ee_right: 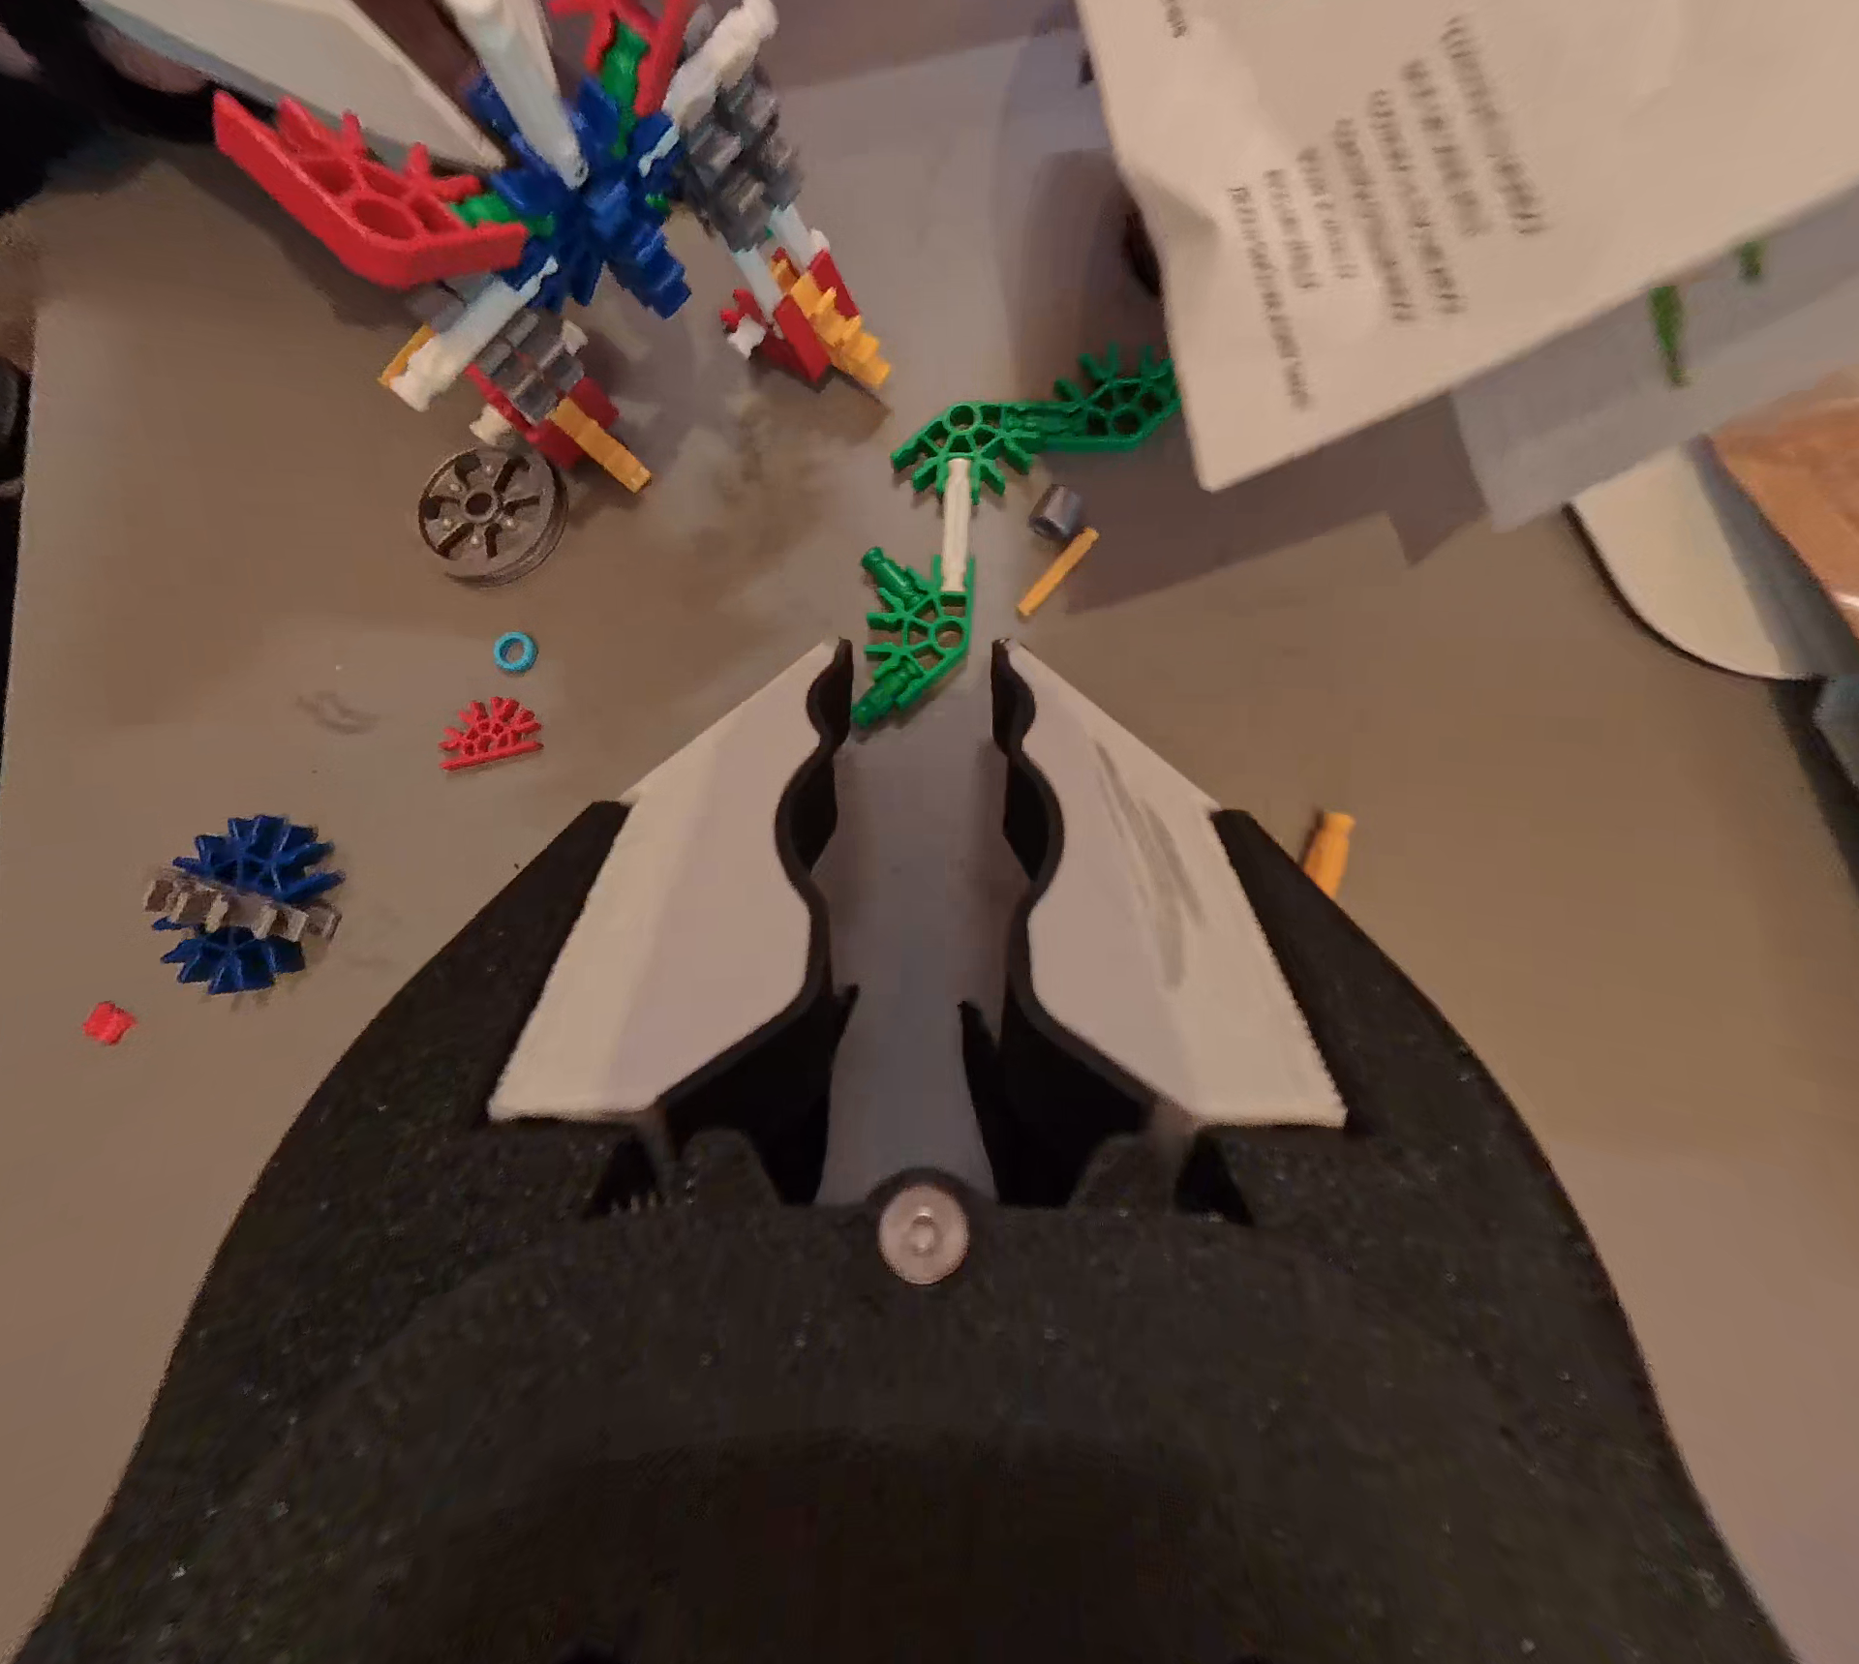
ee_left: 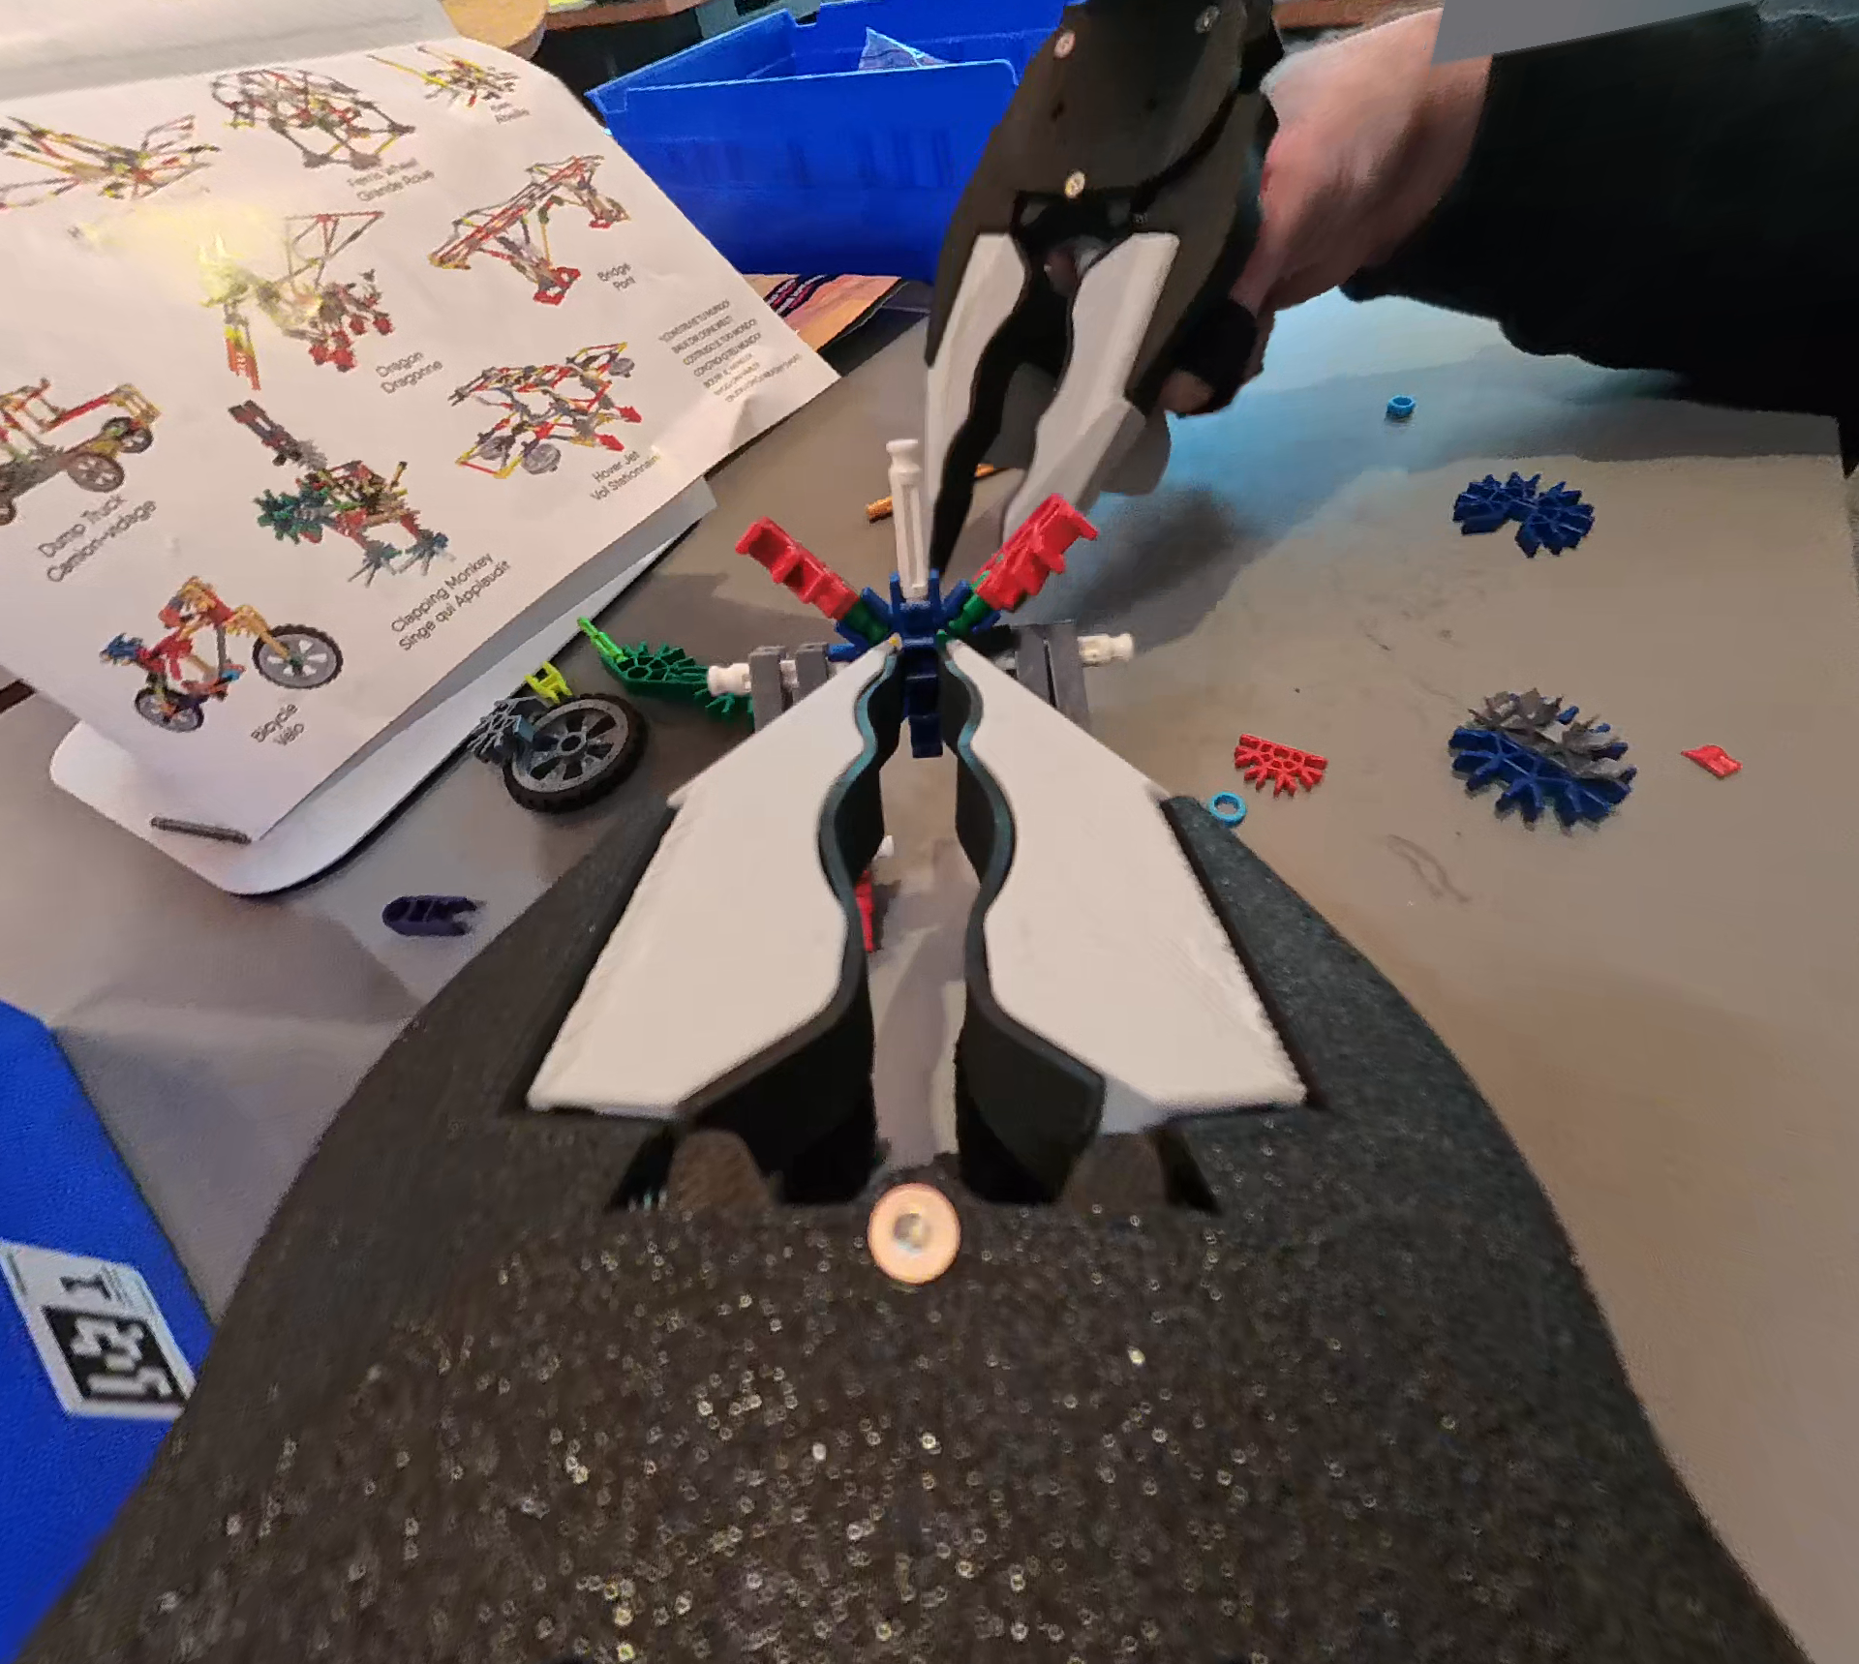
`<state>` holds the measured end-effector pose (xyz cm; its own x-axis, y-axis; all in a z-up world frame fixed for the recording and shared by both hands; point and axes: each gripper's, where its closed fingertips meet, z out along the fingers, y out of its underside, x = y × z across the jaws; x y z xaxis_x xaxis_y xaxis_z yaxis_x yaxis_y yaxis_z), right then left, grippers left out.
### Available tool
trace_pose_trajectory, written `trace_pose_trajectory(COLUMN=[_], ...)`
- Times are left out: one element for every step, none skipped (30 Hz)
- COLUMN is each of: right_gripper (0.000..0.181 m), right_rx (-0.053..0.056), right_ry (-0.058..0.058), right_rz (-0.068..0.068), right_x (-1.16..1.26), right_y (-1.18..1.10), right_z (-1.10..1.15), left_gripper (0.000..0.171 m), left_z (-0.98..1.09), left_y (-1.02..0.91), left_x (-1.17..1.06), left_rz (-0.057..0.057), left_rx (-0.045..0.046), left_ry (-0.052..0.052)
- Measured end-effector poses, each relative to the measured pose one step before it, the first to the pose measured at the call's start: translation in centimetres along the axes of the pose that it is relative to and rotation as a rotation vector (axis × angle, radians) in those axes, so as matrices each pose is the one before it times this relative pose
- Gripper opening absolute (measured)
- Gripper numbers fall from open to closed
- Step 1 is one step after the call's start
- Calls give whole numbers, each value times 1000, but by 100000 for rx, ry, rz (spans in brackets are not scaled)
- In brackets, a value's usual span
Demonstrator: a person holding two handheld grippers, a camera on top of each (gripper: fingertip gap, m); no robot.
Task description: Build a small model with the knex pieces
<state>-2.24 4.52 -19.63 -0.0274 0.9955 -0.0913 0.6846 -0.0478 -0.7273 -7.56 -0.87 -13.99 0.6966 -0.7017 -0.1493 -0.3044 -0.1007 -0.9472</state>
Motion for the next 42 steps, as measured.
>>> trace_pose_trajectory(right_gripper=[29,31,31,31,27,24,24,24,24,24,24,24,24,24,24,24,24,24,24,24,24,24,24,24,24,24,24,24,24,24,24,24,24,24,24,24,24,24,24,24,24,24], right_rx=[-2750,-3036,-2547,-1934,-29,-850,-131,111,-53,-424,-404,16,286,526,1128,1165,1246,1433,1381,958,-31,-152,103,584,207,618,434,-39,-534,236,1047,1221,802,578,677,637,816,674,333,593,1413,1938], right_ry=[593,1367,938,655,1610,277,576,449,191,-138,171,544,-439,-1171,-425,-120,-428,-560,-551,-662,-381,398,402,-1089,-614,638,-43,-275,232,-24,-684,-614,-364,-282,-384,-654,-881,-34,828,372,160,281], right_rz=[-1670,-1682,-1744,-1466,-1432,-458,-464,-30,-332,-396,-27,152,209,234,545,983,586,386,807,678,206,114,602,1019,768,516,1085,519,26,263,887,839,450,286,408,371,157,-5,-162,123,583,952], right_x=[-174,-15,-61,-91,60,-60,5,3,-64,-136,-79,-41,-194,-319,-180,-88,-133,-149,-145,-159,-133,12,48,-190,-134,77,-4,-59,1,-20,-84,-54,-30,-14,-19,-64,-126,-12,137,116,149,202], right_y=[211,256,211,137,-154,-3,-17,4,70,116,110,69,61,30,-88,-120,-143,-181,-194,-118,68,128,121,66,140,61,64,146,246,122,-11,-54,-9,23,-21,-29,-89,-92,-42,-65,-172,-244], right_z=[562,549,513,452,218,85,20,-10,-60,-122,-142,-154,-161,-187,-233,-250,-251,-246,-180,-117,-90,-86,-86,-96,-85,-93,-60,9,19,-55,-132,-151,-136,-109,-103,-91,-95,-137,-185,-288,-447,-546], left_gripper=[6,6,6,6,6,6,6,6,6,6,6,6,6,7,8,8,9,12,17,20,22,23,24,24,26,28,31,31,33,33,32,33,32,31,30,24,20,17,17,16,16,15], left_z=[-142,-160,-161,-137,-96,-116,-136,-116,-136,-135,-165,-145,-139,-123,-210,-232,-251,-262,-244,-161,-30,56,131,216,312,445,517,572,622,622,643,649,571,513,473,386,285,228,121,93,77,6], left_y=[65,73,52,125,174,57,17,54,44,81,171,329,426,446,234,194,121,52,-52,-194,-198,-192,-181,-226,-288,-354,-480,-243,128,304,495,777,558,417,438,248,58,-53,-286,-366,-469,-634], left_x=[-41,32,89,97,88,7,-42,0,69,26,76,158,96,-95,56,93,-78,-62,12,77,211,126,124,269,481,617,655,789,486,34,5,180,45,42,259,79,-45,46,0,71,92,75], left_rz=[-26,13,-357,-331,-236,-527,-526,-66,135,-566,-501,320,720,438,559,-296,-721,-182,-442,-979,-337,1202,1904,1711,1458,830,1189,2872,3834,4107,3575,2621,2382,1415,1078,980,486,-21,-798,-1229,-1504,-1226], left_rx=[-53,-35,-41,-281,-236,348,-121,-397,-251,-493,-698,-1251,-1624,-1956,-1424,-1238,-824,-621,-395,66,-302,-757,-1342,-1619,-1705,-1761,-1126,-2483,-4508,-4884,-5372,-6483,-4254,-3124,-3084,-1798,-448,551,1903,2466,2844,3849], left_ry=[-991,-697,-502,-484,-410,-704,-848,-844,-644,-907,-857,-685,-1257,-2285,-1082,-251,-1032,-976,-408,87,788,-324,-564,261,1611,2225,1798,2125,482,-1824,-1612,221,-421,-127,1500,544,212,1108,808,1206,1318,1215])
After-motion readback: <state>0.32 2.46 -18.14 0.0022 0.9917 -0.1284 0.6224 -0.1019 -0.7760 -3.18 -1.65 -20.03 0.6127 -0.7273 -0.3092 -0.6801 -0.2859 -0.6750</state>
